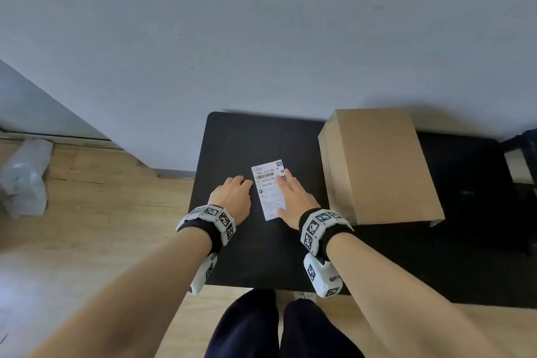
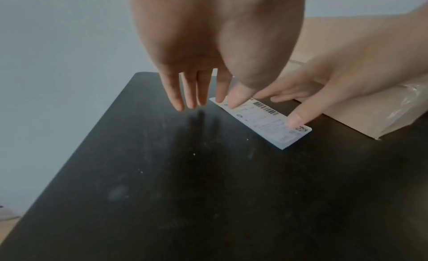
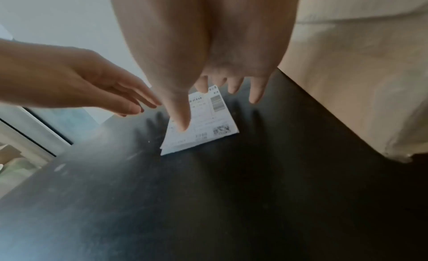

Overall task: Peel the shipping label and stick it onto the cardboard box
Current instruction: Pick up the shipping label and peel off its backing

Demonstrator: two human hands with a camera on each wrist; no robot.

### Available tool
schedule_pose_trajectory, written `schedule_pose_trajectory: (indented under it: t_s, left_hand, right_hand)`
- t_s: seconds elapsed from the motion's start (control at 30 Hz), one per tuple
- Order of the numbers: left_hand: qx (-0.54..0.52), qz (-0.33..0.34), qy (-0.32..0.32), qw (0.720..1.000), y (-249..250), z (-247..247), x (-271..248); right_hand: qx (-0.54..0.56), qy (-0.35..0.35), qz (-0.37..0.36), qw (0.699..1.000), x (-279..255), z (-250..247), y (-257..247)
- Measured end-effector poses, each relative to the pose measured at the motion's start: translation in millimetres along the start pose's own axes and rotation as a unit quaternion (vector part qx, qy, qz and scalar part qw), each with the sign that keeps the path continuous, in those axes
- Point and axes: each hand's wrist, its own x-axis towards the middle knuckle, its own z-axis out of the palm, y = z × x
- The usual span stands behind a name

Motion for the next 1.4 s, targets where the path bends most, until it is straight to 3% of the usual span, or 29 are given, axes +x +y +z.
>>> schedule_pose_trajectory:
  t_s: [0.23, 0.4, 0.73, 1.2, 1.4]
  left_hand:
    - [-0.05, -0.014, -0.007, 0.999, -2.7, 1.6, 20.4]
    - [-0.106, -0.021, 0.03, 0.994, 3.8, 1.2, 36.2]
    - [-0.149, -0.08, -0.011, 0.986, 5.8, -0.9, 63.8]
    - [-0.185, -0.086, -0.003, 0.979, -3.8, -11.3, 52.9]
    - [-0.216, -0.091, 0.021, 0.972, -5.0, -33.6, 32.7]
  right_hand:
    - [-0.066, -0.041, -0.012, 0.997, 10.3, 18.2, 4.5]
    - [-0.076, -0.039, -0.025, 0.996, 8.5, 21.7, 8.9]
    - [-0.077, -0.025, -0.042, 0.996, 7.2, 26.5, 15.2]
    - [-0.041, -0.001, -0.037, 0.998, 4.0, 25.6, 11.4]
    - [0.01, 0.046, -0.033, 0.998, -5.1, 1.0, -1.1]
